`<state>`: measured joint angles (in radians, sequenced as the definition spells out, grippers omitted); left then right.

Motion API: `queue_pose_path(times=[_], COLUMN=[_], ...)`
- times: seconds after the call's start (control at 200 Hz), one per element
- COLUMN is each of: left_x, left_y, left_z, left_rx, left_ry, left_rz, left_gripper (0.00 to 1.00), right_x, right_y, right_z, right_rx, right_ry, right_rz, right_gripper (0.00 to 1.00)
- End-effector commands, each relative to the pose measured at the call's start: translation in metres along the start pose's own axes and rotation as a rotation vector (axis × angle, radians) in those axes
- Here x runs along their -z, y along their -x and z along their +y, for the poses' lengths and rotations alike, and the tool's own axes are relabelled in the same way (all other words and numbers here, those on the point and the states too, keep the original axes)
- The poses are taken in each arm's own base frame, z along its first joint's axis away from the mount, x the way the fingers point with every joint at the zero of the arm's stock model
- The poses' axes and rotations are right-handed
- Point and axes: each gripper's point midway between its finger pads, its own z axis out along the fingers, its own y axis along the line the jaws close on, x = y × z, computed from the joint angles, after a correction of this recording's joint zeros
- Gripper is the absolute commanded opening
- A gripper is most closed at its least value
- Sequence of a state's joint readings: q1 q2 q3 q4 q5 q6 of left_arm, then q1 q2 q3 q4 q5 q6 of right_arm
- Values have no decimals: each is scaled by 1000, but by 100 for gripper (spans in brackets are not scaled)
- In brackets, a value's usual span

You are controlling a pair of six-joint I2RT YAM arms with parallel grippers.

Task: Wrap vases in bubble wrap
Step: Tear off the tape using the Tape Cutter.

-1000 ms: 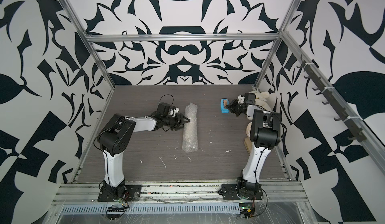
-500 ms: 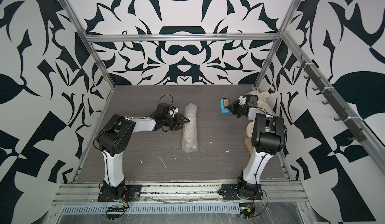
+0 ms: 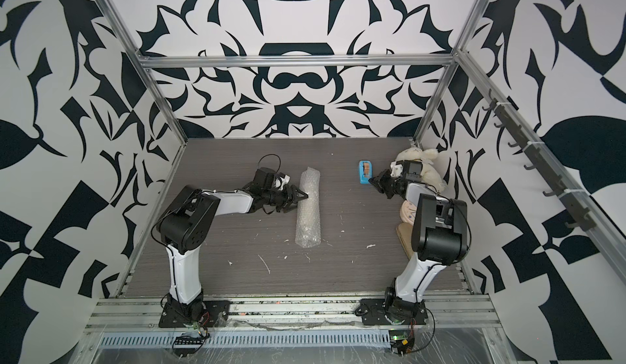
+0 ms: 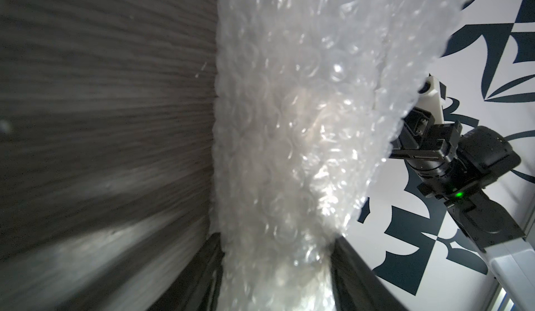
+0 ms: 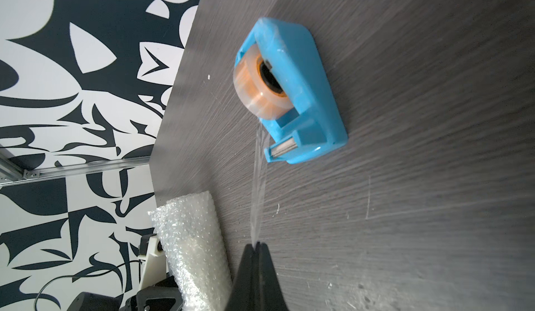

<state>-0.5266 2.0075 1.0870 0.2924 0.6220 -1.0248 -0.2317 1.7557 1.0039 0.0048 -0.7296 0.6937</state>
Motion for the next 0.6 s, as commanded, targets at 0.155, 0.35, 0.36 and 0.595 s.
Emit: queue_pose_path(times=[0.155, 0.35, 0.36, 0.595], left_x=[2, 2, 2, 1], left_y=[-18, -18, -18, -18], left_z=[49, 48, 49, 49], left_rx=[104, 101, 102, 102], left_ry=[147, 147, 148, 147], left_rz=[24, 23, 23, 24], left_gripper=[60, 60, 60, 60], right_x=[10, 9, 8, 8], right_y=[-19, -26, -27, -37], right_z=[-2, -11, -12, -20], right_rx=[21, 22, 21, 9], right_ry=[13, 5, 4, -7], right_rz=[34, 44, 46, 59], right_gripper=[0, 0, 0, 0])
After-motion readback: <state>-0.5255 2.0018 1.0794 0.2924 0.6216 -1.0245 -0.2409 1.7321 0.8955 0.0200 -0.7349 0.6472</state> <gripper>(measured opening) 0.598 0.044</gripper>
